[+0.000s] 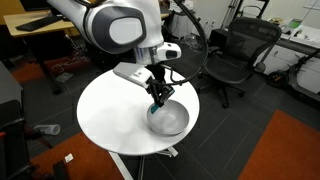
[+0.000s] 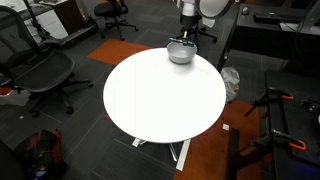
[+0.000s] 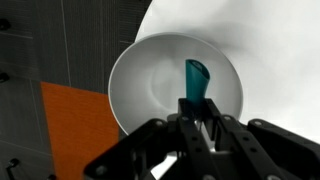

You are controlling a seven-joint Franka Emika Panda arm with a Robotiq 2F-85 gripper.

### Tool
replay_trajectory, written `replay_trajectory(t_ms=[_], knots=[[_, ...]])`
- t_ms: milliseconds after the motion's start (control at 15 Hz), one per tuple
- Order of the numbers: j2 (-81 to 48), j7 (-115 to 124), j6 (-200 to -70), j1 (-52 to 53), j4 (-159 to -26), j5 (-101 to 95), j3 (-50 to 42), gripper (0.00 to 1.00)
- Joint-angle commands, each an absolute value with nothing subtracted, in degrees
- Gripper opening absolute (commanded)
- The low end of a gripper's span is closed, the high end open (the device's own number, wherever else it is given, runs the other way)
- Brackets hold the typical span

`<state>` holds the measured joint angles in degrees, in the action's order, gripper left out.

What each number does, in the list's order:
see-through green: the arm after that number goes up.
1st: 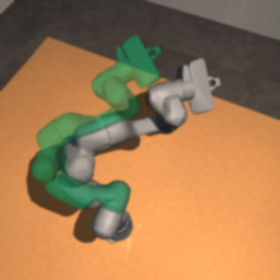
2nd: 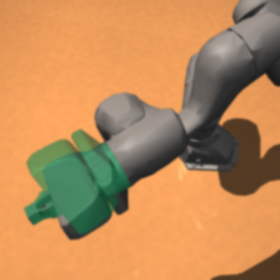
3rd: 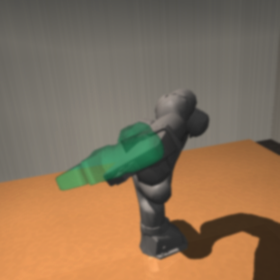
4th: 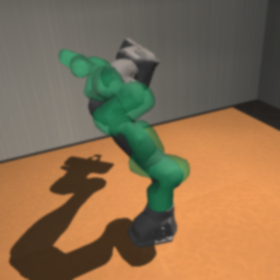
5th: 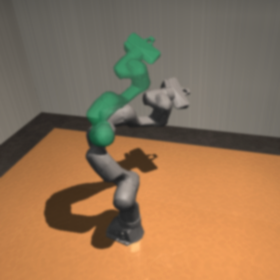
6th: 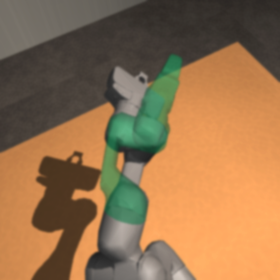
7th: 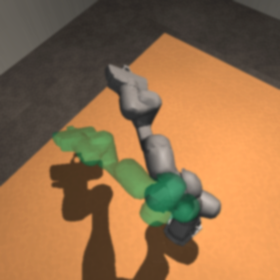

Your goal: Put the green object in the grey bowl

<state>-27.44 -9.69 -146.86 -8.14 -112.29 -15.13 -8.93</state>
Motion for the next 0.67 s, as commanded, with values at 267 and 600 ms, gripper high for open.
replay_trajectory(t_ms=[267, 600], knots=[[-30.9, -8.7, -147.6, -9.8, -109.6, -11.9, -8.7, 0.34], [-31.2, -8.6, -147.5, -9.8, -109.3, -11.2, -8.7, 0.75]])
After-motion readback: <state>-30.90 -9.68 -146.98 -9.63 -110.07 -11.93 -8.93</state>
